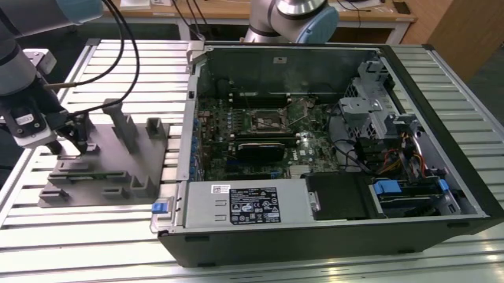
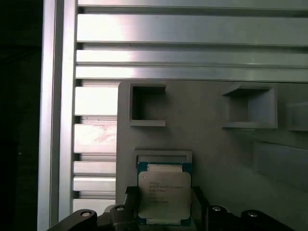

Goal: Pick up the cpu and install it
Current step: 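Pick up the cpu and move it towards the insertion slot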

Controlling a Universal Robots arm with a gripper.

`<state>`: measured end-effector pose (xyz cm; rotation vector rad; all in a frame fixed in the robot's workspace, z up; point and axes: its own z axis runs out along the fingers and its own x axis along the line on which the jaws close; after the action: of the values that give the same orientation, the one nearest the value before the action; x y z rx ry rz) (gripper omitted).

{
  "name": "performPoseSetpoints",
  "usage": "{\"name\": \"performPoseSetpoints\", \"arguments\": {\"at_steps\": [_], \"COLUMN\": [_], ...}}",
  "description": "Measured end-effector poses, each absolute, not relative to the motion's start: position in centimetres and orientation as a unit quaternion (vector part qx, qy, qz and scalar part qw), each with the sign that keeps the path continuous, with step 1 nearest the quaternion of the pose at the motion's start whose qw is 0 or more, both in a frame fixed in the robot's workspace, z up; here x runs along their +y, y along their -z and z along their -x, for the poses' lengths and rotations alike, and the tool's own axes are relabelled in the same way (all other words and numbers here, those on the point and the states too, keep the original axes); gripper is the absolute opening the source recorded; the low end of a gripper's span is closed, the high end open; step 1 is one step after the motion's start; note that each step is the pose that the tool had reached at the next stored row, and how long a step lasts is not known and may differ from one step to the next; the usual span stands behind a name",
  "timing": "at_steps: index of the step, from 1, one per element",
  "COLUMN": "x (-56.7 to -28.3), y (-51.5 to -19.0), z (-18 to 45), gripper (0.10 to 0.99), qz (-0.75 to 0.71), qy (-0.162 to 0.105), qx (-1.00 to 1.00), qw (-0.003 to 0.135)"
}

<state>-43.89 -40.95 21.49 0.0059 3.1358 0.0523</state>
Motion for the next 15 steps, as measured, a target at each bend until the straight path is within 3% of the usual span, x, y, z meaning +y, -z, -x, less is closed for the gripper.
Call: {"name": "performPoseSetpoints", "arguments": {"at_steps": [15], "x": [-41.0], "y": [-23.8], "z": [43.9], "gripper": [0.529], "qz": [-0.002], "qy": [-0.017], "qx": [1.000], "qw": [0.003]}}
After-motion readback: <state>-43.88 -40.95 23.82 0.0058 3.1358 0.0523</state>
